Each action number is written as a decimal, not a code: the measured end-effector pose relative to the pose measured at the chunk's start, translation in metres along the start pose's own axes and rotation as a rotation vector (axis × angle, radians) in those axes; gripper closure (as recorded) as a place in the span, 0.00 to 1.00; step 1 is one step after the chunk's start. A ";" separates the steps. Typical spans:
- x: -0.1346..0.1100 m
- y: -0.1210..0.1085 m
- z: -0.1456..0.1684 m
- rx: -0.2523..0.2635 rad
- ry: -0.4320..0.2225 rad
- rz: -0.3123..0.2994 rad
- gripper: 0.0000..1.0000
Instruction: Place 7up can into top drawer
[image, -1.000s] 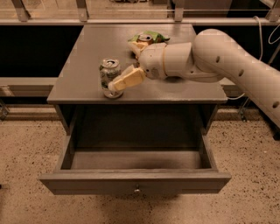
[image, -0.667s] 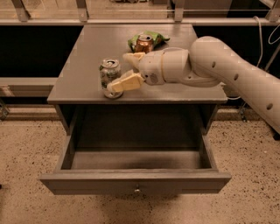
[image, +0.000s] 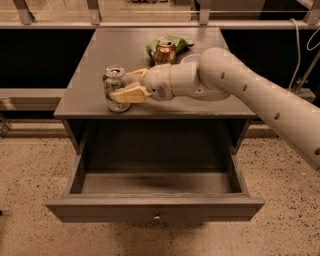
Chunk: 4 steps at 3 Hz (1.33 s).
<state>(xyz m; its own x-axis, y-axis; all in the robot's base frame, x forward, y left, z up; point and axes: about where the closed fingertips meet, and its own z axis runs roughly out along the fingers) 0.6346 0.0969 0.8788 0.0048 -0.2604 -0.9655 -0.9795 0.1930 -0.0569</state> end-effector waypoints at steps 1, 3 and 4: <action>-0.002 0.003 0.012 -0.049 -0.049 0.014 0.76; -0.046 0.026 0.007 -0.189 -0.143 -0.120 1.00; -0.051 0.064 -0.030 -0.276 -0.001 -0.183 1.00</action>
Offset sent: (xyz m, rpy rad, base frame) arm -0.0154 0.0211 0.0341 0.2104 -0.0842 0.2154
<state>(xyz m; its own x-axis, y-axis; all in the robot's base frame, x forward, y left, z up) 0.5660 0.0944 0.9325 0.1855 -0.2658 -0.9460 -0.9800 -0.1201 -0.1584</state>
